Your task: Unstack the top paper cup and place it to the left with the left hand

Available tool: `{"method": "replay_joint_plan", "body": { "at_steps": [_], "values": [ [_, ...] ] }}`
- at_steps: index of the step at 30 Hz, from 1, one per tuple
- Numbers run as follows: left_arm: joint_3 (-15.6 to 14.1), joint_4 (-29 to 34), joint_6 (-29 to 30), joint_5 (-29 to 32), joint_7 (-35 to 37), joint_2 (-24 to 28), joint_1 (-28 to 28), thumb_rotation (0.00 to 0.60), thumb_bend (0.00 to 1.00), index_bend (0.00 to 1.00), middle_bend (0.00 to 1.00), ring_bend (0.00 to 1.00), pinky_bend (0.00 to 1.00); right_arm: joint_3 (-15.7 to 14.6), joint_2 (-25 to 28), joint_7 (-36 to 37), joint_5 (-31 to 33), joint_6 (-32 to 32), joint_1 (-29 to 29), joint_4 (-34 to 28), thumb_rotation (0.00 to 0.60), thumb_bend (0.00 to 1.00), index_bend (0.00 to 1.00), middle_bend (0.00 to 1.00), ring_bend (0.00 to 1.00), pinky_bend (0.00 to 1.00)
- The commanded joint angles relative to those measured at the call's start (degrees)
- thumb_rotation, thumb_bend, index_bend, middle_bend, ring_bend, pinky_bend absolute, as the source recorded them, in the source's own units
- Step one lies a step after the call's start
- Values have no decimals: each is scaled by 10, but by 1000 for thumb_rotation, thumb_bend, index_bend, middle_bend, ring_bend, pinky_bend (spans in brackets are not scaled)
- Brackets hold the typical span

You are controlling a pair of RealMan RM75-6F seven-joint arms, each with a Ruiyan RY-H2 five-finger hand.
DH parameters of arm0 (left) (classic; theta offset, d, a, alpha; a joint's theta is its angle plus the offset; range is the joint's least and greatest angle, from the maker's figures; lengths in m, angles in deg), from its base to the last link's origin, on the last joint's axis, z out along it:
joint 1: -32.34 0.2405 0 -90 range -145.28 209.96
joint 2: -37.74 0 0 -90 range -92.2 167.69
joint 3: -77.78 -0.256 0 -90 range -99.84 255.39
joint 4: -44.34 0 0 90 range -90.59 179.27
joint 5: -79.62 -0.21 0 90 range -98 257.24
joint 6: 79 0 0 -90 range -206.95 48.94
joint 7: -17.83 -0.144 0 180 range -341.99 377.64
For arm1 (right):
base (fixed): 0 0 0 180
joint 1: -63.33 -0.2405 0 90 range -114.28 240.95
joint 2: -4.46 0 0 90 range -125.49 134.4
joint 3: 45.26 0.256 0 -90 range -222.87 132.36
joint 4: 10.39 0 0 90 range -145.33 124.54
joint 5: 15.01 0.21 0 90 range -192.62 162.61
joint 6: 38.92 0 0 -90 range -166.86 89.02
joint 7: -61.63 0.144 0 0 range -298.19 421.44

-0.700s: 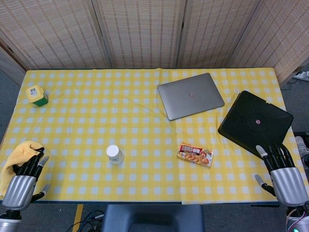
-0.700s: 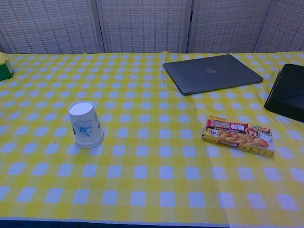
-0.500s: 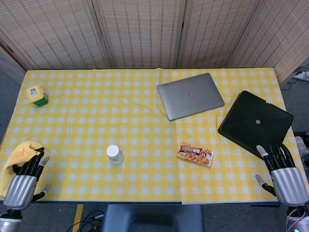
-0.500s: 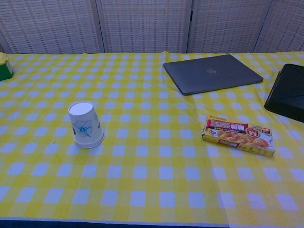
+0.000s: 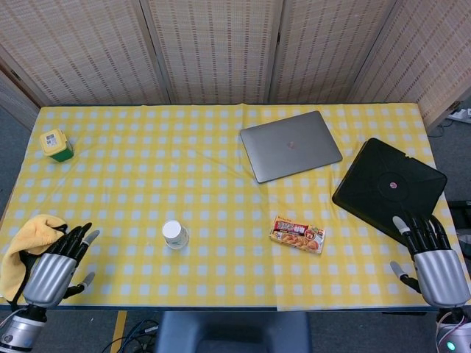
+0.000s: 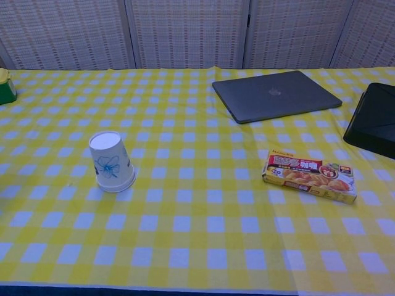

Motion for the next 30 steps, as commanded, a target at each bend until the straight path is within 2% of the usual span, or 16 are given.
{"method": "replay_joint_plan", "body": {
  "at_steps": [1, 6, 9, 13, 17, 25, 30],
  "values": [
    [19, 68, -57, 14, -13, 50, -45, 600, 322, 74, 0, 0, 183, 0, -2, -5, 2, 6, -3, 0, 600, 220, 59, 0, 0, 0],
    [48, 116, -115, 29, 1, 74, -100, 600, 322, 150, 0, 0, 183, -3, -3, -7, -2, 6, -3, 0, 600, 220, 59, 0, 0, 0],
    [62, 145, -166, 71, -12, 87, -131, 600, 322, 172, 0, 0, 183, -4, -2, -2, -7, -1, -1, 1, 600, 220, 59, 0, 0, 0],
    [81, 172, -226, 153, -65, 95, -171, 600, 322, 181, 0, 0, 183, -5, 0, 5, -11, -6, 0, 3, 600, 221, 59, 0, 0, 0],
    [87, 186, -246, 212, -110, 83, -194, 600, 322, 192, 0, 0, 183, -5, 2, 9, -12, -9, 1, 4, 600, 220, 59, 0, 0, 0],
    [96, 194, -252, 264, -163, 49, -233, 600, 322, 200, 0, 0, 183, -8, 1, 8, -20, -14, 3, 5, 600, 221, 59, 0, 0, 0],
    [97, 181, -274, 337, -196, 24, -269, 600, 322, 199, 0, 0, 183, -9, 5, 16, -24, -18, 4, 6, 600, 221, 59, 0, 0, 0]
  ]
}}
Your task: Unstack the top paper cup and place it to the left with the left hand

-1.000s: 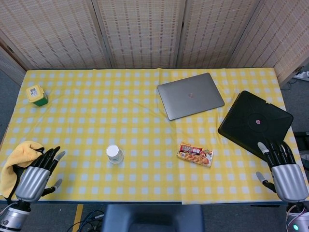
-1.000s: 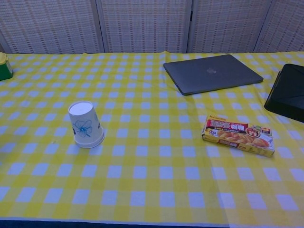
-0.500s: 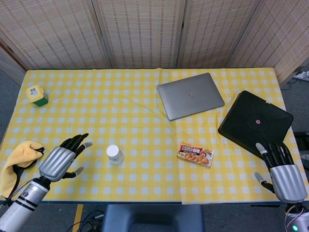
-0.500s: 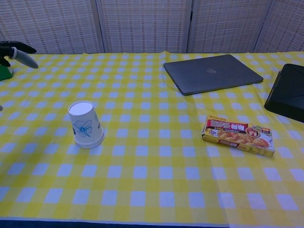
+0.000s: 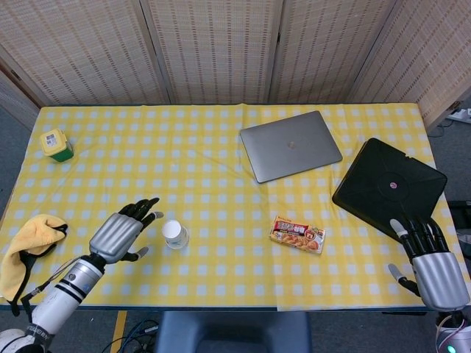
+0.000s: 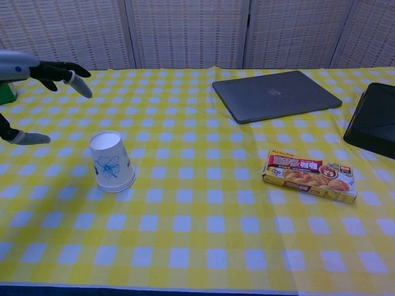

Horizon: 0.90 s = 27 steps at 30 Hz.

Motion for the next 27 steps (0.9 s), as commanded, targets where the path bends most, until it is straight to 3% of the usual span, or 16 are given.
{"method": "replay_joint_plan", "body": {
  "at_steps": [1, 11, 27],
  "values": [
    [0, -10, -15, 56, -33, -23, -31, 600, 322, 199, 0, 0, 183, -1, 2, 4, -2, -3, 1, 1, 600, 221, 59, 0, 0, 0],
    [-12, -20, -4, 135, -81, -60, -78, 600, 322, 212, 0, 0, 183, -7, 0, 0, -14, -4, 2, 3, 600, 220, 59, 0, 0, 0],
    [-22, -49, -5, 182, -81, -86, -126, 600, 321, 269, 0, 0, 183, -7, 0, 1, -16, -7, 3, 4, 600, 220, 59, 0, 0, 0]
  ]
}}
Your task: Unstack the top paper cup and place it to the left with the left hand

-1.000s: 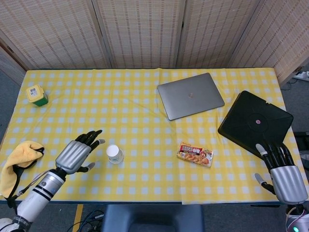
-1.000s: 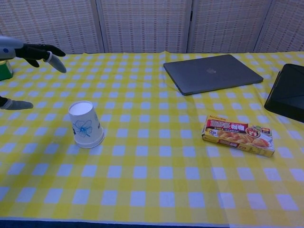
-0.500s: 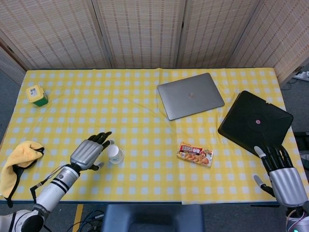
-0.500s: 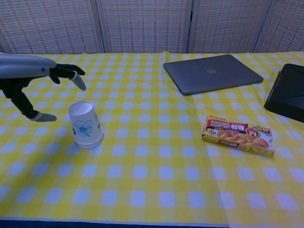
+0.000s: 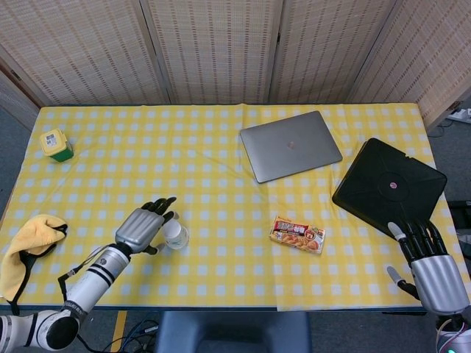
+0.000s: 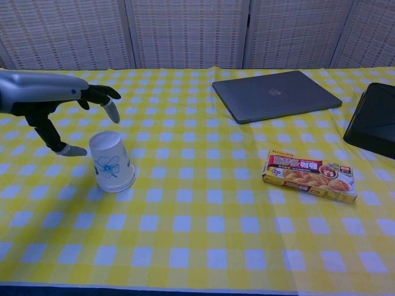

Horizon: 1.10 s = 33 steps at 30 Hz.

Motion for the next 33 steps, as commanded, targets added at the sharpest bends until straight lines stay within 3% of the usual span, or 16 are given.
{"method": "replay_joint_plan", "body": {
  "at_steps": [1, 24, 33],
  "values": [
    [-3, -6, -2, 7, 0, -5, -7, 600, 322, 270, 0, 0, 183, 0, 0, 0, 0, -1, 0, 0, 600, 220, 59, 0, 0, 0],
    [-22, -47, -7, 73, -5, -31, -64, 600, 322, 295, 0, 0, 183, -2, 4, 10, -8, -9, 3, 3, 600, 220, 59, 0, 0, 0],
    [-31, -48, 1, 73, -1, -29, -69, 600, 322, 363, 0, 0, 183, -2, 3, 6, -7, -8, 4, 3, 600, 221, 59, 0, 0, 0]
  ]
}}
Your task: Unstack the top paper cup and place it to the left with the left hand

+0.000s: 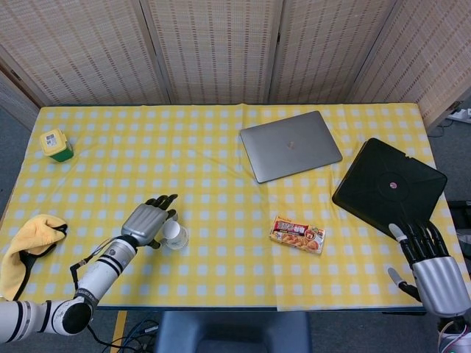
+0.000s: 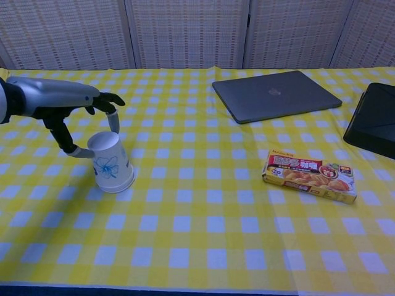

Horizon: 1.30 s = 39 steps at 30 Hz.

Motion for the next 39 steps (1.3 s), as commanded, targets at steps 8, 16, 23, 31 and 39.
{"method": "replay_joint_plan", "body": {
  "at_steps": [8, 16, 23, 31, 39],
  "values": [
    [-6, 0, 8, 2, 1, -3, -5, 600, 321, 389, 0, 0, 183, 0, 0, -1, 0, 0, 0, 0, 600, 221, 59, 0, 0, 0],
    [-6, 18, 22, 4, -5, 4, -10, 600, 322, 400, 0, 0, 183, 0, 0, 0, -1, 0, 0, 0, 600, 221, 59, 0, 0, 0],
    [-6, 52, 47, 15, -22, 21, -14, 600, 322, 396, 0, 0, 183, -1, -1, -1, -4, -1, 1, 1, 600, 221, 59, 0, 0, 0],
    [-2, 106, 88, 27, -50, 52, -18, 600, 322, 395, 0, 0, 183, -1, -1, -1, -6, -2, 1, 2, 600, 220, 59, 0, 0, 0],
    [2, 183, 138, 48, -88, 102, -22, 600, 322, 396, 0, 0, 183, -1, -2, -4, -3, 2, -1, 1, 600, 220, 59, 0, 0, 0]
  ]
}}
